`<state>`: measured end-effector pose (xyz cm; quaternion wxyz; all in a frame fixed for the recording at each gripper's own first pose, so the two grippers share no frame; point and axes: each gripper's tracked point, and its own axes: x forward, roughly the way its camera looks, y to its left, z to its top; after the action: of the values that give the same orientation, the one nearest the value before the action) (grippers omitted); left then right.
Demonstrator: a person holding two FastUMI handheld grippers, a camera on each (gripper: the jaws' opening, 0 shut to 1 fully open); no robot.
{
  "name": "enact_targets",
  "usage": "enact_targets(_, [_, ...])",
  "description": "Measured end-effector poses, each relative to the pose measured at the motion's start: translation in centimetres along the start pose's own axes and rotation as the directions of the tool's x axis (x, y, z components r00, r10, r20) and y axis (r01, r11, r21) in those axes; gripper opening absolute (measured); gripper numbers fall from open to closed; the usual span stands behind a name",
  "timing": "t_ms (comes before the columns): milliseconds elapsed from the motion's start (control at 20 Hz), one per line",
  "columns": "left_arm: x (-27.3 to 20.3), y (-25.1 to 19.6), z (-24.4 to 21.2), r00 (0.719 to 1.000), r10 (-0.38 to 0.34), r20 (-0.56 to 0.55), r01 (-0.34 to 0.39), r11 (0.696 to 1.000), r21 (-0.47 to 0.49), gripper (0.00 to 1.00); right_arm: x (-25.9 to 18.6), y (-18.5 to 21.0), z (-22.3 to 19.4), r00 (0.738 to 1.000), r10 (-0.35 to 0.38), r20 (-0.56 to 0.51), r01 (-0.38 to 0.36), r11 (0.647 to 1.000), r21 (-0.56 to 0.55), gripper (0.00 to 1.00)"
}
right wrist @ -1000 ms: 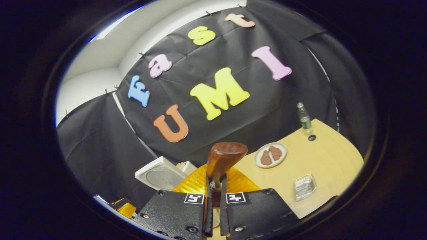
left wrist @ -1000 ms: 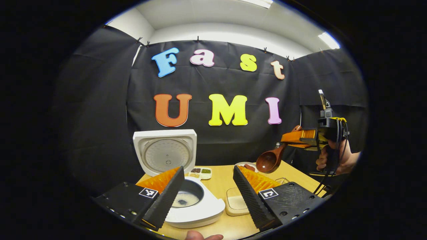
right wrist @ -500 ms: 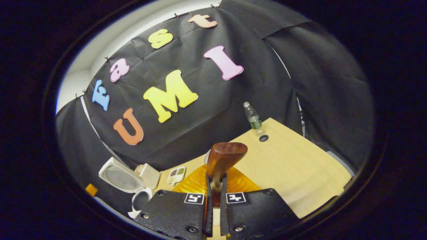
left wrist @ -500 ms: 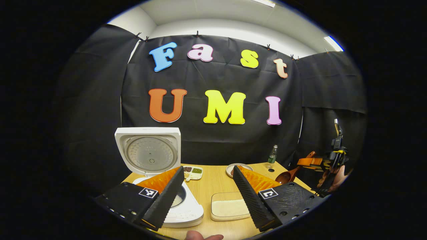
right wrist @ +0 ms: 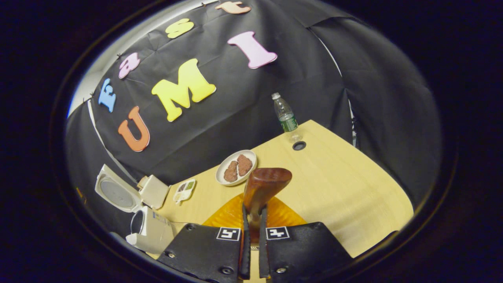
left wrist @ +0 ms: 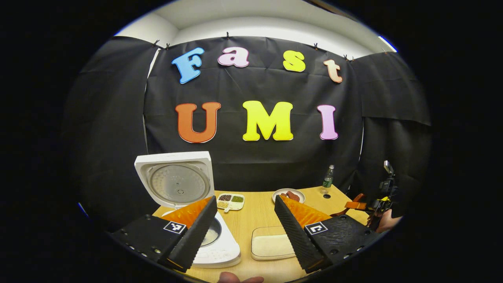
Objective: Close the left gripper, press the button to open the rice cooker; take a wooden spoon from the chopstick holder with the right hand, scoop a spoonful of rice and pour it into the rice cooker, then put the wooden spoon back into the chopstick holder.
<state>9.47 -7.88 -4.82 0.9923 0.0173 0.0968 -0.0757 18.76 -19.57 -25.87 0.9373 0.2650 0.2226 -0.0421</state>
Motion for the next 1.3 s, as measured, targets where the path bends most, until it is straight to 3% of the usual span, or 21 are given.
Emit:
enact_targets(250, [0.6,-0.7,-0.2,1.000,0.020,-0.023,-0.020,1.000,0.008,0.94,2.3,0.1,-2.1,0.999,0.001,-0.032,-0.003,0.998,-0.068,0.10])
enact_targets(550, [0.7,0.1,0.0,0.999,0.042,-0.029,-0.043,0.999,-0.018,0.94,2.4,0.7,-2.8,0.999,0.026,-0.039,-0.030,0.992,-0.123,0.18])
enact_targets(600, [0.7,0.3,0.3,0.999,0.042,-0.025,-0.043,0.999,-0.024,0.94,2.0,0.9,-2.3,0.999,0.026,-0.031,-0.030,0.991,-0.128,0.22])
enact_targets(850, [1.1,2.6,2.5,0.998,0.055,0.024,-0.054,0.998,-0.042,0.94,0.1,1.2,0.3,1.000,-0.003,0.020,0.006,0.987,-0.161,0.96])
enact_targets(1150, [4.2,8.5,6.0,0.987,0.113,0.111,-0.113,0.994,-0.012,0.94,-6.5,2.1,5.8,0.982,-0.062,0.180,0.104,0.967,-0.231,0.97])
enact_targets(1300, [6.7,12.4,9.1,0.973,0.175,0.150,-0.177,0.984,0.000,0.94,-10.7,3.8,7.8,0.967,-0.064,0.247,0.131,0.955,-0.265,0.97])
